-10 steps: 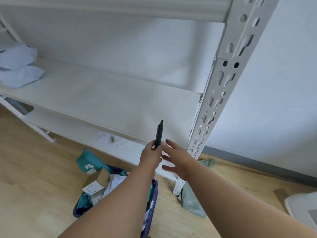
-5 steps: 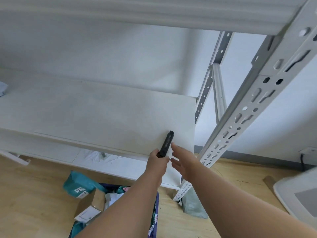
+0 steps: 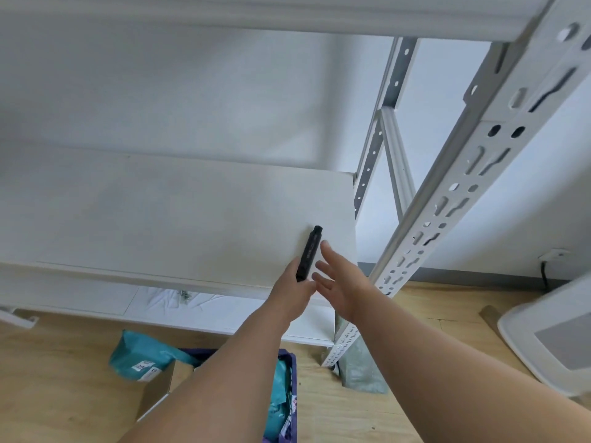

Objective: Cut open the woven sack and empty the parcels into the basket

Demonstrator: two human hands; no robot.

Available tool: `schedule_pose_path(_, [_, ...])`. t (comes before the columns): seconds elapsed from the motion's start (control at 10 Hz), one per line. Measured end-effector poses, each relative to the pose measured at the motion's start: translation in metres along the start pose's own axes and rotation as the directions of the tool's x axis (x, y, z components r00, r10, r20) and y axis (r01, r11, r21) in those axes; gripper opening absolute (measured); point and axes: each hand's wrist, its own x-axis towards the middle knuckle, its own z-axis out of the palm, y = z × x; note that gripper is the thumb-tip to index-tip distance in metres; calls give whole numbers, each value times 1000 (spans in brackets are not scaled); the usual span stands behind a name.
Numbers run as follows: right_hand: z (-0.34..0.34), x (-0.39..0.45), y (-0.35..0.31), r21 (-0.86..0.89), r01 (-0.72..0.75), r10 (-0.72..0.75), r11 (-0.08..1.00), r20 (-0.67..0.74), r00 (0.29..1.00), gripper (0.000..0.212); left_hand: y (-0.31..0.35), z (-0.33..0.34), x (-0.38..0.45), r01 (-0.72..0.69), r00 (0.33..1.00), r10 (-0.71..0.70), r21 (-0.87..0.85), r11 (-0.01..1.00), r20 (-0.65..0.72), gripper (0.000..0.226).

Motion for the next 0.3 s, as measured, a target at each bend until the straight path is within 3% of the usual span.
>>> schedule_pose_path(0.1, [-2, -11, 13, -78, 9, -9, 997, 6, 1000, 53, 1, 2, -17, -29, 999, 28, -19, 999, -38, 51])
schedule_pose_path(0.3, [-7, -43, 22, -253, 111, -101, 961, 54, 993, 45, -1, -8, -50, -43, 987, 45, 17, 999, -154, 40])
